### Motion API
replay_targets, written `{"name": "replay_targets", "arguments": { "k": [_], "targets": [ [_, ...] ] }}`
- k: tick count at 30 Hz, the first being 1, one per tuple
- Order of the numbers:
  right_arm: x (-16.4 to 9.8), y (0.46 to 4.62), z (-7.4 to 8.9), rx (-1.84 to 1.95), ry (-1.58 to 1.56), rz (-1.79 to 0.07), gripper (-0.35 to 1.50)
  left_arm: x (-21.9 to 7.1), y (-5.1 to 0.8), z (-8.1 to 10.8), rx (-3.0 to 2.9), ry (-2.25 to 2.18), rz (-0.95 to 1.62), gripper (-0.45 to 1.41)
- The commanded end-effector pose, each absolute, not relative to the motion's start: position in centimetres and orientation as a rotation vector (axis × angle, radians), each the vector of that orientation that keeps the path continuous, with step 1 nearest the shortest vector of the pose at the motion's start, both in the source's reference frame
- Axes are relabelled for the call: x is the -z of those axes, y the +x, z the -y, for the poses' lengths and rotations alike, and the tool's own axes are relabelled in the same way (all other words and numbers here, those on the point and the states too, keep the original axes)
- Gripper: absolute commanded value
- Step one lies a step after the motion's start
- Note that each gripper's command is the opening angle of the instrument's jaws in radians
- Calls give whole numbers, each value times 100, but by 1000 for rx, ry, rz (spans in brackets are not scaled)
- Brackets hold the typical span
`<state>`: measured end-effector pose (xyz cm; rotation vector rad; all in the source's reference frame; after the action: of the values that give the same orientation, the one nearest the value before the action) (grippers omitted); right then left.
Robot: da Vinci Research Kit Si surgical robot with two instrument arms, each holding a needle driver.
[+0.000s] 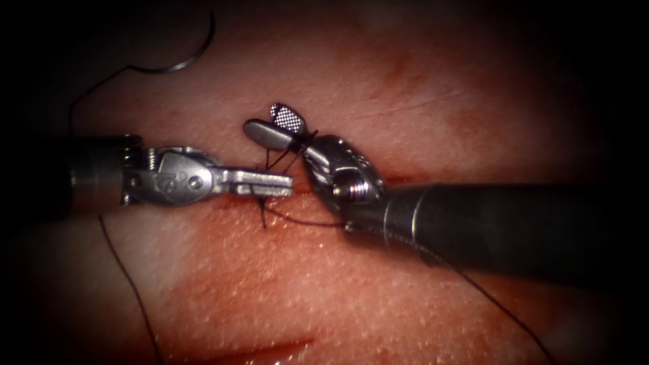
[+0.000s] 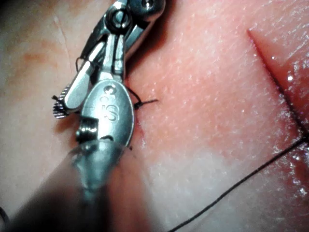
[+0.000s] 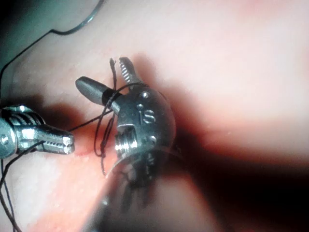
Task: Wound Closure
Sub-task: Pick up tail end of suture with right hand, then pull knot tight by pulling down with right hand and pulling up with left jaws
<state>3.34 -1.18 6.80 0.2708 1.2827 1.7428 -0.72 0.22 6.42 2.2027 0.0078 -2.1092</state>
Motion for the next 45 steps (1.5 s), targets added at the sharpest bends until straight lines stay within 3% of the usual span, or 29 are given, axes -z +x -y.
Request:
{"name": "replay_targets", "arguments": {
  "k": [1, 3, 5, 7, 8, 22, 34, 45],
  "targets": [
    [-684, 339, 113, -1745, 267, -1286, 91, -647, -76, -24, 2107, 2202, -6, -45],
    [-682, 339, 112, -1750, 262, -1286, 83, -647, -76, -24, 2108, 2198, -8, -45],
    [-681, 339, 111, -1756, 259, -1289, 63, -647, -76, -23, 2108, 2198, -7, -45],
    [-679, 339, 111, -1758, 257, -1287, 8, -647, -76, -22, 2108, 2197, -6, -45],
    [-678, 339, 112, -1761, 252, -1285, -35, -647, -76, -22, 2109, 2196, -5, -45],
    [-662, 334, 129, -1701, 226, -1250, -35, -641, -52, -39, 2168, 2193, -7, -45],
    [-632, 331, 164, -1450, 40, -1318, -35, -700, -18, -129, 2522, 2082, 175, -45],
    [-612, 319, 187, -1395, 60, -1320, -35, -751, -14, -172, 2695, 1886, 326, -45]
  ]
}}
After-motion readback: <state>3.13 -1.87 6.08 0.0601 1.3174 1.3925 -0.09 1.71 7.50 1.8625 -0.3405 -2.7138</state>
